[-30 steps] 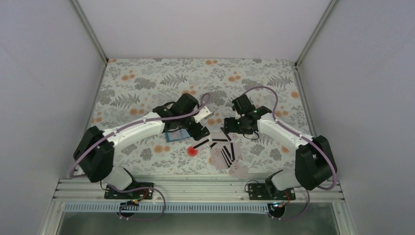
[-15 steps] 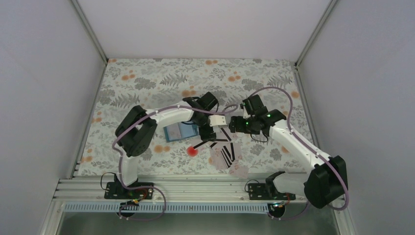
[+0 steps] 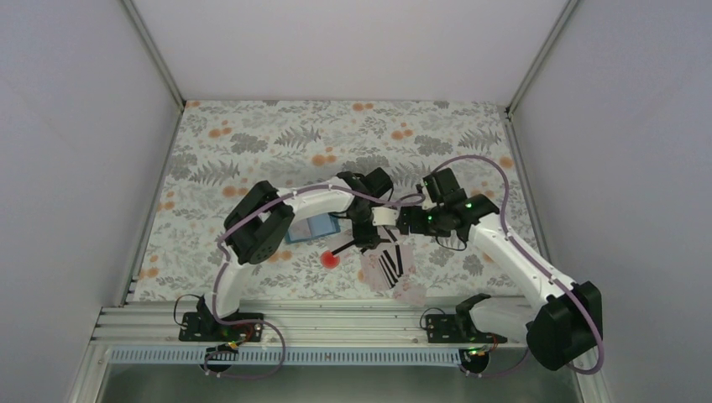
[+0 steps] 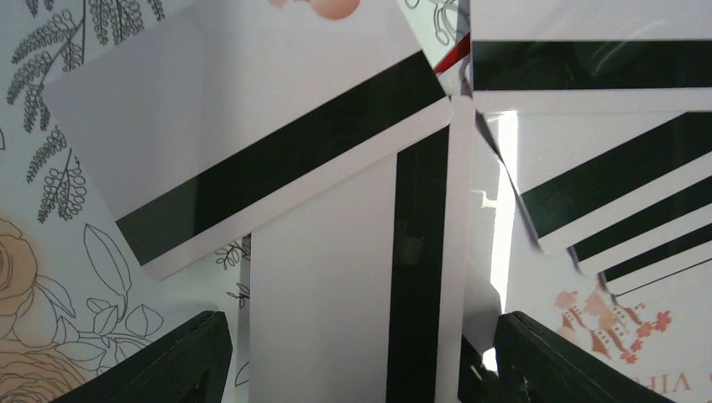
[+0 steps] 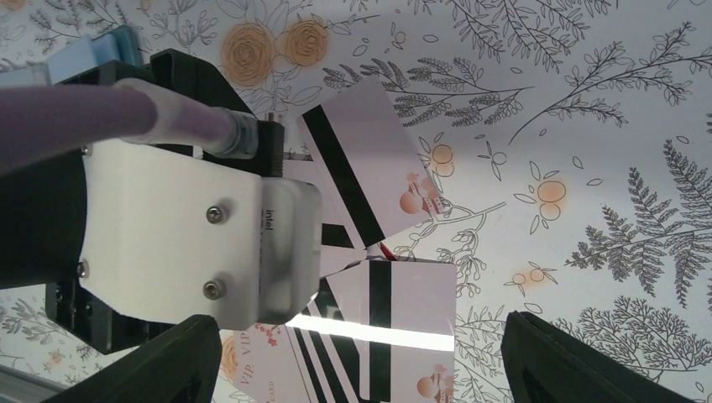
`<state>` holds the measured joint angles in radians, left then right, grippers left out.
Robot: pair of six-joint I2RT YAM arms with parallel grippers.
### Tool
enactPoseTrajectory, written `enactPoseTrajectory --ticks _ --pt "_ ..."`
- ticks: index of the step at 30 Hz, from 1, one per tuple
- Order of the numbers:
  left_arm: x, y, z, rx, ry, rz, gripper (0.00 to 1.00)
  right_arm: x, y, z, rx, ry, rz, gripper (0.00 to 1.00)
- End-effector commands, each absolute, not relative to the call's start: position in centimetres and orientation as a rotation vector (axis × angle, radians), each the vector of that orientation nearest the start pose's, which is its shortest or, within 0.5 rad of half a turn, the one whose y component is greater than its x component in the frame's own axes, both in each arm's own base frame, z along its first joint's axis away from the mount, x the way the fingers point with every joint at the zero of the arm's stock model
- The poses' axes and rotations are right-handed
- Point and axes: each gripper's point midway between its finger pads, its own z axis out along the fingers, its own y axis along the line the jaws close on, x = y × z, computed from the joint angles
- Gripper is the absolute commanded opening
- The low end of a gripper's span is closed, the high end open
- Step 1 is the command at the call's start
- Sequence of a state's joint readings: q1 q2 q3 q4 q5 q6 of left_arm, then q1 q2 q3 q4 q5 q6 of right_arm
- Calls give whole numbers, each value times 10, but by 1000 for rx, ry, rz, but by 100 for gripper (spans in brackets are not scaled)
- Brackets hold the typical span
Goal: Put the credit cards into the card holder
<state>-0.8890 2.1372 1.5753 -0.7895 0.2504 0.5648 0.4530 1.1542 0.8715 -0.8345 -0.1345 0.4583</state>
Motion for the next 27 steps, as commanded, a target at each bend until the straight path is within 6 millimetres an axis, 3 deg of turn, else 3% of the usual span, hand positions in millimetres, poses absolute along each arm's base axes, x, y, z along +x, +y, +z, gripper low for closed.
enactPoseTrajectory --ticks 1,7,19,27 --pt "251 -384 21 2020 2165 -417 77 235 146 133 -81 2721 495 85" --pt "250 -384 23 2037 2144 -418 75 233 150 136 -94 2712 527 85" --pt "248 -377 8 2081 2179 -392 75 230 152 141 -99 2696 563 85" --pt "256 -374 4 2062 2210 -390 75 228 154 142 -107 2695 585 85"
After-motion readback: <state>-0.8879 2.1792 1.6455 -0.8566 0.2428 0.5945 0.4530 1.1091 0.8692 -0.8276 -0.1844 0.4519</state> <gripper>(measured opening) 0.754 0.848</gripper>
